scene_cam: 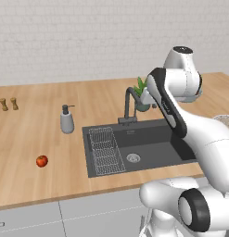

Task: Put the colander in the sink, put the apple in the colander, and turn on the sink faucet and pour water over the colander.

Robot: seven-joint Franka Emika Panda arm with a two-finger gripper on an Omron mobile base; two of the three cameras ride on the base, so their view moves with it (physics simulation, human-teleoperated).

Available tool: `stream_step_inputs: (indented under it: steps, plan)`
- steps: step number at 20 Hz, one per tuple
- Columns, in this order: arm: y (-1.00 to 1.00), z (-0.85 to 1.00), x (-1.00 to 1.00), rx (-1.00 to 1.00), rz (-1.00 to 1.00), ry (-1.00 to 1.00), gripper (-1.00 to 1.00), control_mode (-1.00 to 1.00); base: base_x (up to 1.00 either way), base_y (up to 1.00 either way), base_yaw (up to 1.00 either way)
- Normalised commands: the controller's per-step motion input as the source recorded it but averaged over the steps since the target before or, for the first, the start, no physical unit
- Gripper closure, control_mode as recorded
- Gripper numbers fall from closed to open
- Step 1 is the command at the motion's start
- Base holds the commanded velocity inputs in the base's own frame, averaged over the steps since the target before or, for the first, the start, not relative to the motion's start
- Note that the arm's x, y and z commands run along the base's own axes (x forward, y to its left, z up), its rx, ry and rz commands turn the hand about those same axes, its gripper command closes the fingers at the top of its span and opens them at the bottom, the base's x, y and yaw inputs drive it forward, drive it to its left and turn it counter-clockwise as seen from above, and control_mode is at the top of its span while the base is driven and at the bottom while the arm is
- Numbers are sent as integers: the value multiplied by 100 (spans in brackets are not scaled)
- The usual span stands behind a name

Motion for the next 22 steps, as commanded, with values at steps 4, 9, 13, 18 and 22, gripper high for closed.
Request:
stream_step_inputs:
  steps: [4,9,13,18,22]
  plan:
    - [-1,-3,-12,0,0,0,-100,-100,0,0,0]
    - [-19,-16,-58,0,-1,-9,-100,-100,0,0,0]
    - [-43,-8,-56,-1,0,-4,-100,-100,0,0,0]
    - [-70,-11,-30,-8,10,2,-100,-100,0,0,0]
    - [-69,-12,-6,-15,7,10,-100,-100,0,0,0]
